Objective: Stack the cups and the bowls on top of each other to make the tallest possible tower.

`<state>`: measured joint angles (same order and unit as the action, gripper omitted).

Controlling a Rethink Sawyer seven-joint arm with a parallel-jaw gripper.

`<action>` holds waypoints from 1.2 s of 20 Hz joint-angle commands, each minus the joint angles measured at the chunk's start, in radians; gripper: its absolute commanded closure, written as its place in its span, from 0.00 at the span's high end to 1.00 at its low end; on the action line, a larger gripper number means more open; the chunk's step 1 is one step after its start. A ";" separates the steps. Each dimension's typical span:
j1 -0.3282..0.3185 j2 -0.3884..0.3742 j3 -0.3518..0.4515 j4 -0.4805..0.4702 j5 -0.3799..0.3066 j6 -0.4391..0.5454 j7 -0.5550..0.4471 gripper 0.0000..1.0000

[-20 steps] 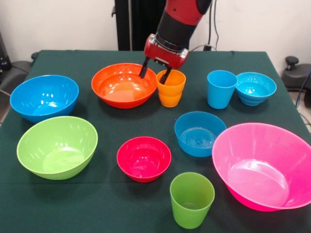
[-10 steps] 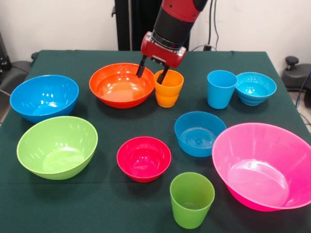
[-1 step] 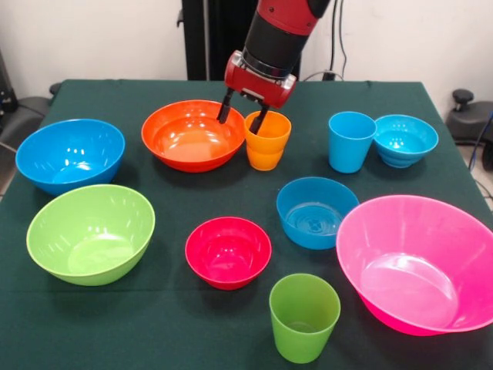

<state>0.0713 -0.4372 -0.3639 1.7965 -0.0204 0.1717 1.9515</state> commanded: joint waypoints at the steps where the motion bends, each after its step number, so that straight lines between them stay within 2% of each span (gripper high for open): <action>1: -0.004 0.005 0.126 -0.013 -0.013 0.072 0.077 1.00; 4: -0.004 0.004 0.125 -0.012 -0.012 0.072 0.078 1.00; 5: -0.004 0.004 0.125 -0.013 -0.012 0.072 0.078 0.00; 24: -0.013 -0.014 0.134 -0.001 -0.021 0.086 0.064 0.00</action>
<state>0.0713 -0.4581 -0.3627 1.7966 -0.0204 0.1718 1.9515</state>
